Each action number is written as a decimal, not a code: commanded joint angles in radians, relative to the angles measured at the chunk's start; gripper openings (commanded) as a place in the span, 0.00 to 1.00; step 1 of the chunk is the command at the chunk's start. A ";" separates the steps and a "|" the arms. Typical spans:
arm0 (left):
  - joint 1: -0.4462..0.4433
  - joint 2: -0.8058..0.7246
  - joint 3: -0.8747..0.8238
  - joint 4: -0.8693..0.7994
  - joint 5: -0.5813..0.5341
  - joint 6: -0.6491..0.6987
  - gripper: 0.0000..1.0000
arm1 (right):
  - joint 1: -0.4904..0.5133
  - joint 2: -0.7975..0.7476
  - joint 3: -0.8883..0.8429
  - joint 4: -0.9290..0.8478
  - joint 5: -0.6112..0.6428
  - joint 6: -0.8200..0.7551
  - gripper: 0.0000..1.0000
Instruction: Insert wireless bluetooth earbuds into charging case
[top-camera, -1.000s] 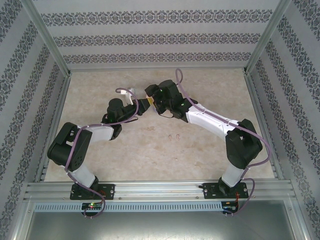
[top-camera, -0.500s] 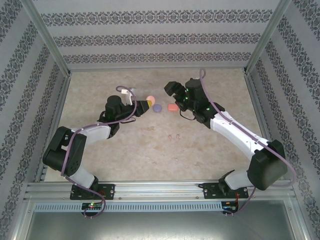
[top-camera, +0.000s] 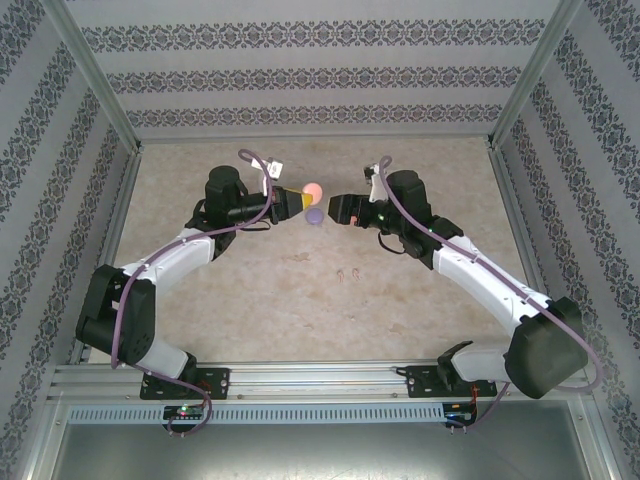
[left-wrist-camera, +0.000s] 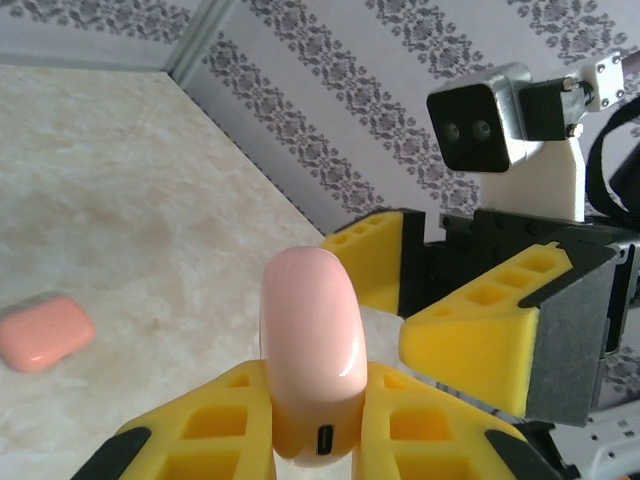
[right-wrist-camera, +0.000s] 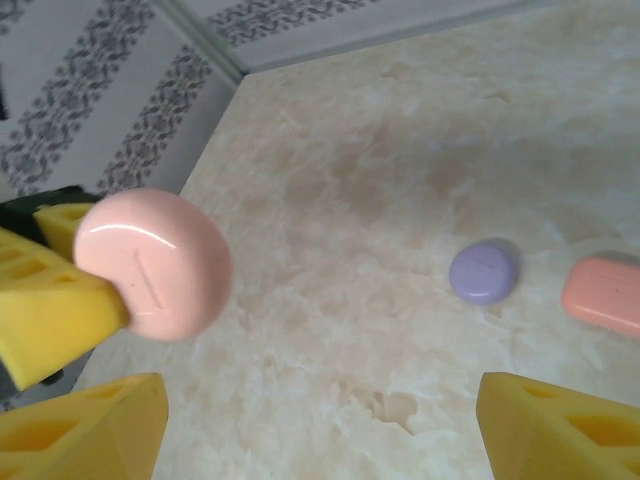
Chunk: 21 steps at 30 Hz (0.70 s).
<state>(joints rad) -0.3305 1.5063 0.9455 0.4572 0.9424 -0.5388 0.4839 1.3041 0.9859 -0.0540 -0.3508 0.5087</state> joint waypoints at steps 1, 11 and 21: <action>0.013 -0.021 0.034 -0.053 0.082 0.035 0.00 | -0.004 -0.022 -0.013 0.052 -0.099 -0.107 0.80; 0.012 -0.027 0.020 -0.019 0.088 0.007 0.00 | 0.005 0.036 0.032 0.105 -0.116 -0.072 0.77; 0.013 -0.031 0.026 -0.025 0.092 0.010 0.00 | 0.021 0.105 0.069 0.139 -0.108 -0.048 0.74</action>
<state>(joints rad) -0.3305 1.5059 0.9478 0.4213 1.0027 -0.5308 0.4953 1.3945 1.0203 0.0410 -0.4477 0.4492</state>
